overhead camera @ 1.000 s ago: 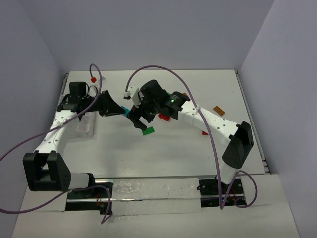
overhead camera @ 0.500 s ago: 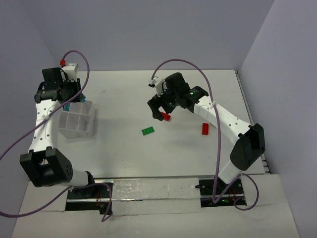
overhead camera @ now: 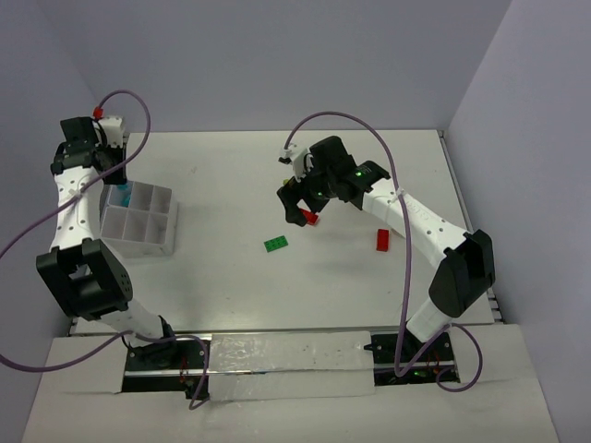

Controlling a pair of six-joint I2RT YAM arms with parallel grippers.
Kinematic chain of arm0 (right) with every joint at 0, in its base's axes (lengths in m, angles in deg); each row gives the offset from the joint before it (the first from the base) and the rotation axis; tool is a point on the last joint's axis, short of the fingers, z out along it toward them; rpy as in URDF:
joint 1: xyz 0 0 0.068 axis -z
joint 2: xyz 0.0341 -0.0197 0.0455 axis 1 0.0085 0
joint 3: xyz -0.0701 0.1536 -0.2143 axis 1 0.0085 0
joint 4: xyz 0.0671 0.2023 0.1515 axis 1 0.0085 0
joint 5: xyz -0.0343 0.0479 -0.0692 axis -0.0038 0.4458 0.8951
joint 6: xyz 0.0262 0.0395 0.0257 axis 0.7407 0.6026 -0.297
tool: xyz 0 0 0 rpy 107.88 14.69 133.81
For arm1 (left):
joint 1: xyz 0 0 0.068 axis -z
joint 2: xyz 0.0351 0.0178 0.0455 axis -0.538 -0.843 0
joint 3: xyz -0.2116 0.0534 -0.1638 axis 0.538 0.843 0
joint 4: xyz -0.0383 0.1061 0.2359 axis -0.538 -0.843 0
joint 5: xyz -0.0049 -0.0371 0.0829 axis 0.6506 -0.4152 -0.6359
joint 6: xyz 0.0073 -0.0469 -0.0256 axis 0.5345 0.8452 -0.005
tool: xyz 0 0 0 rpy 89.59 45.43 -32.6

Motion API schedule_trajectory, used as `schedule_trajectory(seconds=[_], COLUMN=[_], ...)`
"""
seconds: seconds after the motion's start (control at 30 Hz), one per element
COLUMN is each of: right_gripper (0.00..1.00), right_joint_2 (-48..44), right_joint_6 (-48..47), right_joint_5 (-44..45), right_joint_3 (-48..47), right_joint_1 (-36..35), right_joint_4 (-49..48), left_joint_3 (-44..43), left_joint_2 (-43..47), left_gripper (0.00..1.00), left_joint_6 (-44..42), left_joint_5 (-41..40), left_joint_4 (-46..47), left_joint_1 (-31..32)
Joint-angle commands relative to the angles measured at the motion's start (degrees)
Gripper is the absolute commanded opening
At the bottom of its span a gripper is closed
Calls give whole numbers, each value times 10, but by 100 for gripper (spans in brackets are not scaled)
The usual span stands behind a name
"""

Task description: Sort the legos into containers by color

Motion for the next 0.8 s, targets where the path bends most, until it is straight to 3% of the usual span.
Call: schedule_trajectory(seconds=[0.0, 0.27, 0.37, 0.6, 0.77], right_gripper=[100, 100, 100, 100, 100], right_joint_2=[-15, -16, -18, -19, -23], right_joint_6=[2, 2, 1, 2, 3], right_joint_5=[-15, -18, -18, -17, -14], right_joint_3=[-3, 0, 3, 2, 5], right_joint_1=[4, 5, 5, 5, 6], right_joint_4=[-10, -10, -9, -5, -5], left_joint_3=[-30, -29, -30, -58, -86], left_joint_2=[-13, -38, -49, -70, -72], left_gripper=[9, 16, 27, 66, 70], left_joint_6=[-23, -28, -28, -18, -16], left_joint_5=[-4, -2, 3, 17, 31], left_joint_4=[-7, -8, -9, -16, -33], left_joint_1=[-17, -32, -38, -46, -46])
